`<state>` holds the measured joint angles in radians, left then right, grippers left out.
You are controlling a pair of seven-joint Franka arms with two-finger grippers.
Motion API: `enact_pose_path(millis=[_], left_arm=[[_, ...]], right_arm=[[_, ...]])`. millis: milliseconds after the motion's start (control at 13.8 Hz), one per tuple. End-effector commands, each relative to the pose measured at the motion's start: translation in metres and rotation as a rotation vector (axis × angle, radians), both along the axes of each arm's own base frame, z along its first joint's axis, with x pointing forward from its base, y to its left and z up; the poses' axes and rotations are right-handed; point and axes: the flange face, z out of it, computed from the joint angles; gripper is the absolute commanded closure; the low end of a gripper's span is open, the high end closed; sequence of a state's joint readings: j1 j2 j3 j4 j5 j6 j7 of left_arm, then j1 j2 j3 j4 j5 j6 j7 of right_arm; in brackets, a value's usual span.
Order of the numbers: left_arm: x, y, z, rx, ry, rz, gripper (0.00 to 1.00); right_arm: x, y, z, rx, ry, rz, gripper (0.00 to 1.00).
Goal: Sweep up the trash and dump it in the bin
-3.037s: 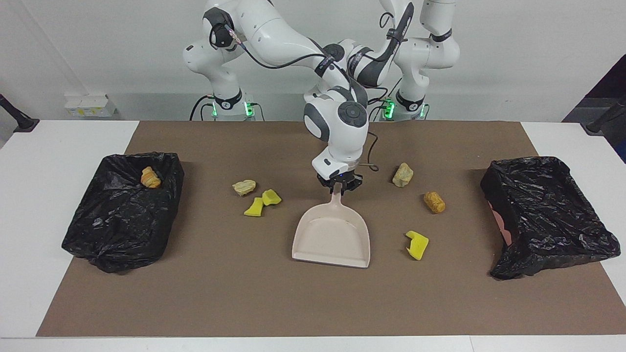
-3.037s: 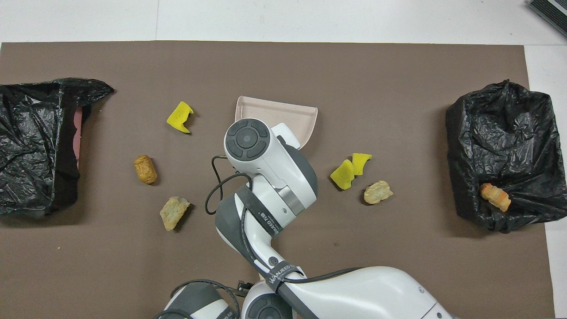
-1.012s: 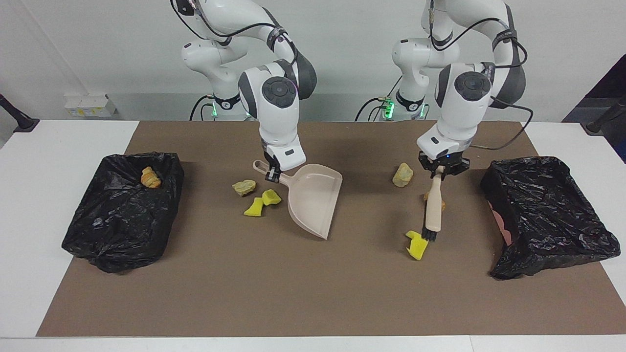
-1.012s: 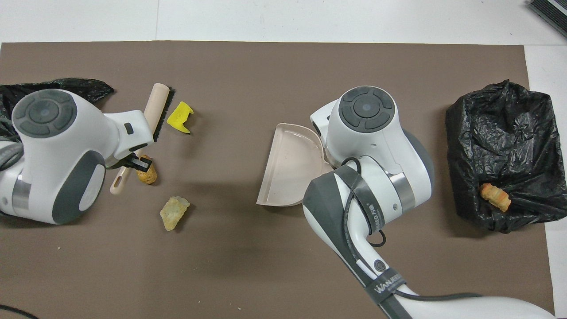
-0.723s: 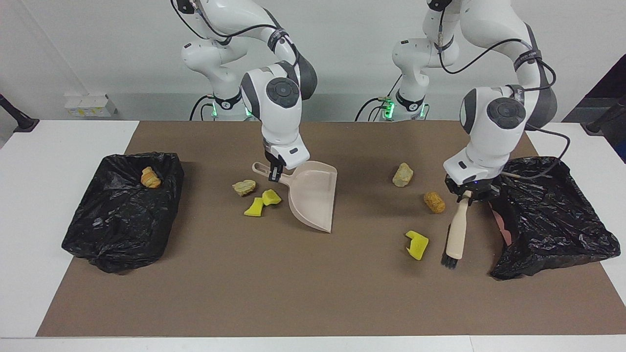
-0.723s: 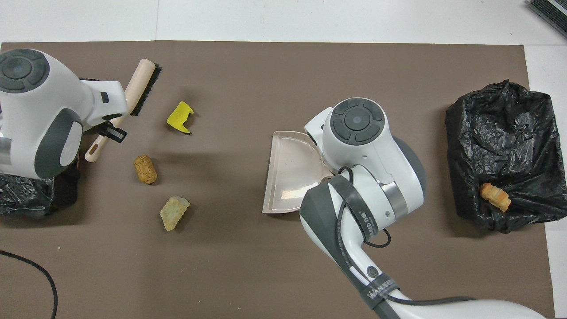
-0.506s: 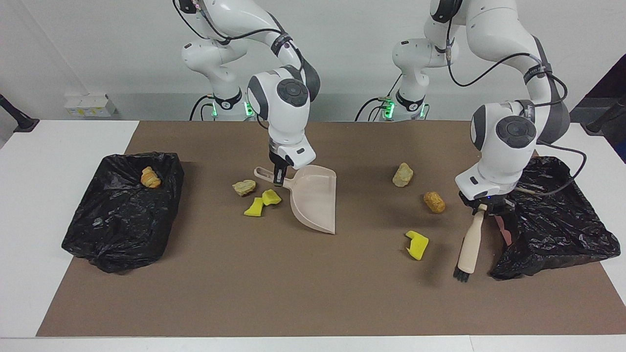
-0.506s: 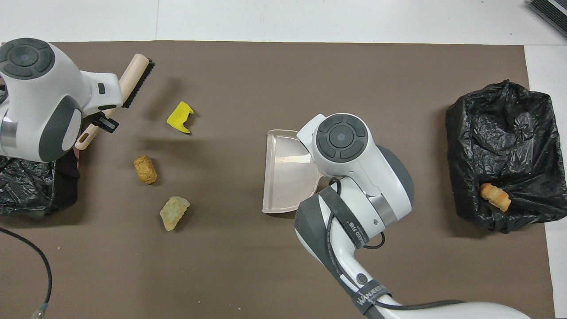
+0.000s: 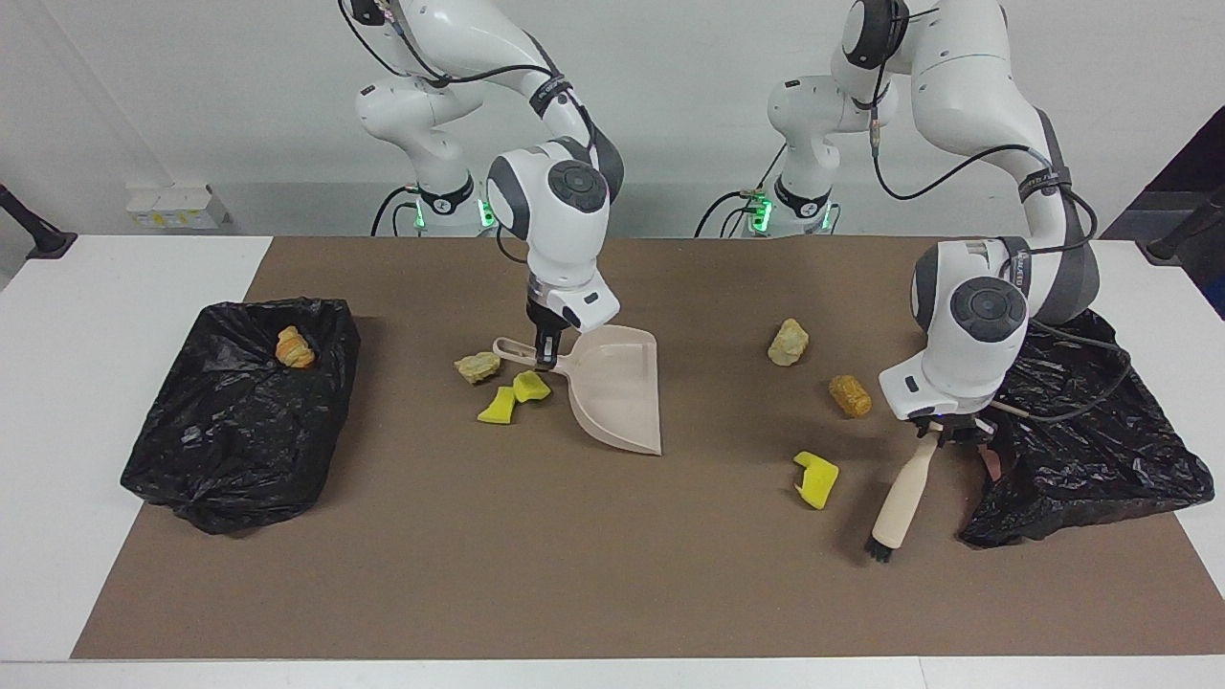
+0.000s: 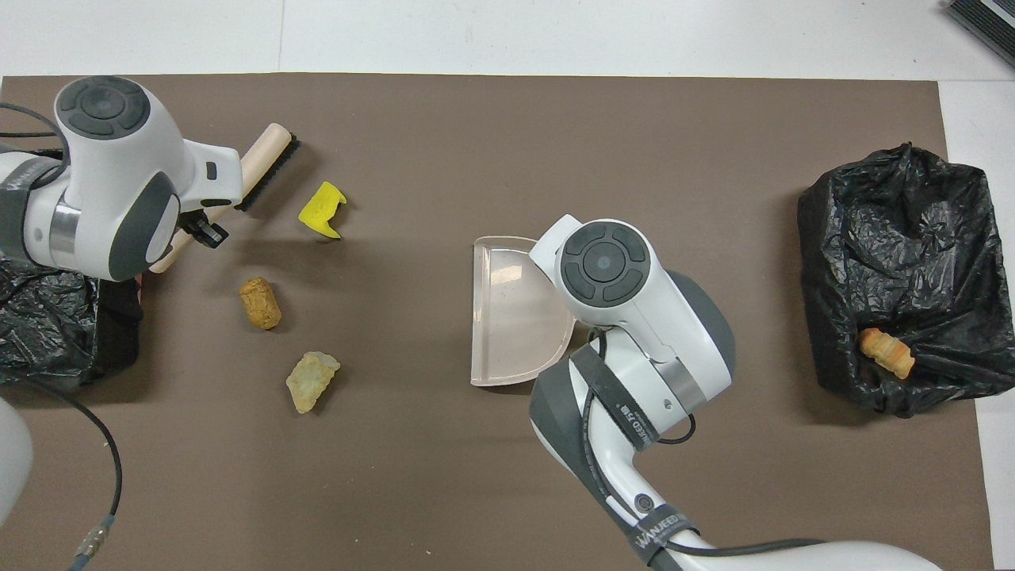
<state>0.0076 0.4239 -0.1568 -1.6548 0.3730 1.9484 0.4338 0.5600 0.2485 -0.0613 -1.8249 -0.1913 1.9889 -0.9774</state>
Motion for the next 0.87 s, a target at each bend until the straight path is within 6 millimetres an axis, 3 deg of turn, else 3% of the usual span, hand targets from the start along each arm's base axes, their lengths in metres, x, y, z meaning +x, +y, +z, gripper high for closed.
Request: enact_pose_path(millis=[0, 289, 434, 578, 795], left_arm=[[-0.051, -0.02, -0.007, 0.033, 0.04, -0.061, 1.0], [-0.101, -0.078, -0.019, 0.034, 0.047, -0.038, 1.0], [-0.134, -0.119, -0.024, -0.018, 0.066, 0.016, 1.0], [-0.155, -0.153, -0.026, -0.08, 0.073, 0.161, 1.0], [-0.188, -0.215, -0.02, -0.084, 0.044, 0.206, 1.0]], right_arm=[[-0.008, 0.002, -0.004, -0.01, -0.005, 0.063, 1.0], [-0.006, 0.001, -0.005, -0.004, -0.012, 0.061, 1.0], [-0.004, -0.001, -0.005, -0.002, -0.016, 0.058, 1.0], [-0.004, -0.001, -0.005, -0.001, -0.015, 0.056, 1.0], [-0.004, -0.001, -0.005, -0.001, -0.014, 0.057, 1.0]])
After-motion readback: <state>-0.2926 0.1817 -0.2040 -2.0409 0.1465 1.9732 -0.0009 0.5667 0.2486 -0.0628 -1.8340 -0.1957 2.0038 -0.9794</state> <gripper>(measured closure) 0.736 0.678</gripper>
